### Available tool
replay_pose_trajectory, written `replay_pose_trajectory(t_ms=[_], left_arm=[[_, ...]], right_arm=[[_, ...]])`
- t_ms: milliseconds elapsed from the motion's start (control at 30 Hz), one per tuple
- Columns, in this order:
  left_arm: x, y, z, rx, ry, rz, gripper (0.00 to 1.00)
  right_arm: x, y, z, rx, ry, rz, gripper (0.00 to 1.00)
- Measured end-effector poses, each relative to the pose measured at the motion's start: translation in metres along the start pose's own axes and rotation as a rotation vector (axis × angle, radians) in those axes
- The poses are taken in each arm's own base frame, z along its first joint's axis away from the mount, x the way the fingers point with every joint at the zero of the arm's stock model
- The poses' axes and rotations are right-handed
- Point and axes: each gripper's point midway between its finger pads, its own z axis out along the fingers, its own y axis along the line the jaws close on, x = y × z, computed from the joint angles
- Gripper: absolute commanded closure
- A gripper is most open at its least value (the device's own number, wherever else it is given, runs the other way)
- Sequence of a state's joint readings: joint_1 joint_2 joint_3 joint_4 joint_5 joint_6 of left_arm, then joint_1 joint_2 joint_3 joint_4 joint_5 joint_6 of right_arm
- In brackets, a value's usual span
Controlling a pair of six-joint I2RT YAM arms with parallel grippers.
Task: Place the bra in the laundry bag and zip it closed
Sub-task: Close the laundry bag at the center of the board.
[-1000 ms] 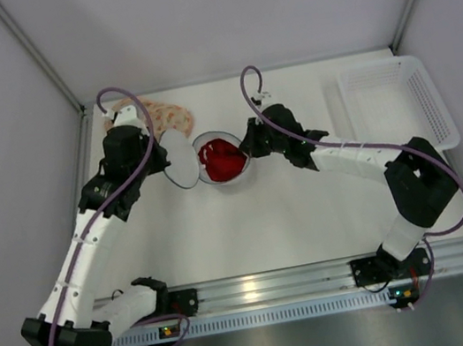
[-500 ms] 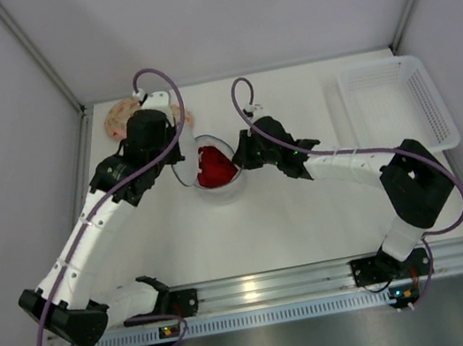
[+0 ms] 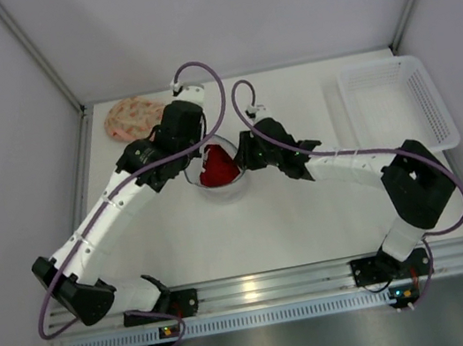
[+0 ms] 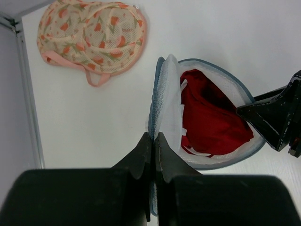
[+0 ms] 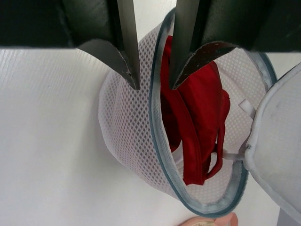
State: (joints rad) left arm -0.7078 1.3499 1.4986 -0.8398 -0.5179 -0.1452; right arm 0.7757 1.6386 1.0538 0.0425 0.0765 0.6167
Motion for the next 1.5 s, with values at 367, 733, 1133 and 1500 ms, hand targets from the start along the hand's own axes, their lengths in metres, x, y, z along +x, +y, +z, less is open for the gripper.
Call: replay_pose_trajectory(t_ms=[367,733,1133,1500], left_arm=[[-0.005,-0.013,0.005,-0.025,0.007,0.111,1.0],[-0.013,-0.017,0.015,-0.096,0.025,0.288,1.0],[0.001,-0.068,0.022,-0.06,0.053,0.518,0.39],[-0.028,-0.09,-0.017,0.06,-0.06,0.343,0.01]], right_arm=[[-0.037,-0.003,-0.029,-0.038,-0.09,0.059,0.61],[-0.115,-0.032,-0.095,-0.017,-0.316,0.084,0.56],[-0.096,-0.09,-0.098,0.107,-0.29,0.131,0.54],[-0.105,-0.088,-0.111,0.07,-0.312,0.111,0.43]])
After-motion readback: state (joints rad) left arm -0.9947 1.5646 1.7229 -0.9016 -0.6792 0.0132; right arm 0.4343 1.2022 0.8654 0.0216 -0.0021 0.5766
